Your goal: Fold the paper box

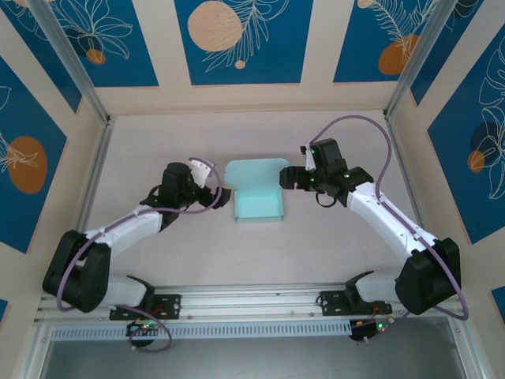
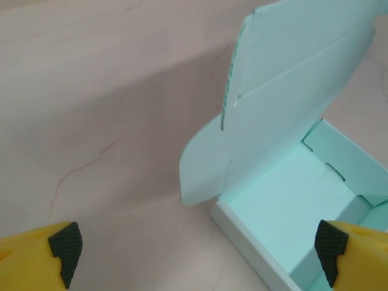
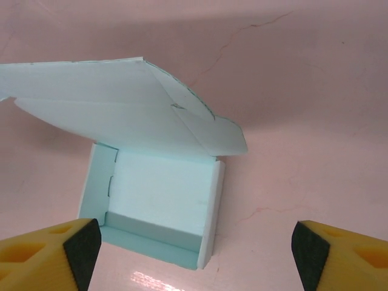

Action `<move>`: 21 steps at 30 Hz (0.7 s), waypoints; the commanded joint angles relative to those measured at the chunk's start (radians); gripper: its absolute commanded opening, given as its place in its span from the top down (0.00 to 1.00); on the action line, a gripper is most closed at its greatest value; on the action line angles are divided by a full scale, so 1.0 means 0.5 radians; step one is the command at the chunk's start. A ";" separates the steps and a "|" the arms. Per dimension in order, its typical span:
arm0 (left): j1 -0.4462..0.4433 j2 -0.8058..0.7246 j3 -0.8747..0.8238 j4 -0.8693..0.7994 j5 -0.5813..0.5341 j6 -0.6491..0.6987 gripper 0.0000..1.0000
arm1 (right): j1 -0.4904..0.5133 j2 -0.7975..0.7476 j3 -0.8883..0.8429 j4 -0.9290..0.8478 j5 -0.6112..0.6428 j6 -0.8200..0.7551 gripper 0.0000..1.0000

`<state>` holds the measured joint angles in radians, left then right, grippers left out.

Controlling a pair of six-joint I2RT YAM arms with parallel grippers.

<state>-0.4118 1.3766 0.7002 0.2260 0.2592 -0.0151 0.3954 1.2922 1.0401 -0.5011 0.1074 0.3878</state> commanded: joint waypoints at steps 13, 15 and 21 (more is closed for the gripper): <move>0.117 0.472 0.308 0.229 0.608 0.013 0.32 | -0.224 0.164 -0.157 0.584 -0.617 -0.128 0.16; 0.115 0.489 0.318 0.213 0.594 0.021 0.37 | -0.221 0.225 -0.145 0.615 -0.644 -0.136 0.19; 0.106 0.559 0.354 0.211 0.571 -0.006 0.43 | -0.210 0.401 -0.072 0.663 -0.655 -0.153 0.24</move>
<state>-0.3622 1.6344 0.8383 0.3145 0.5137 -0.0193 0.2878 1.4696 0.9794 -0.1989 -0.1860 0.3347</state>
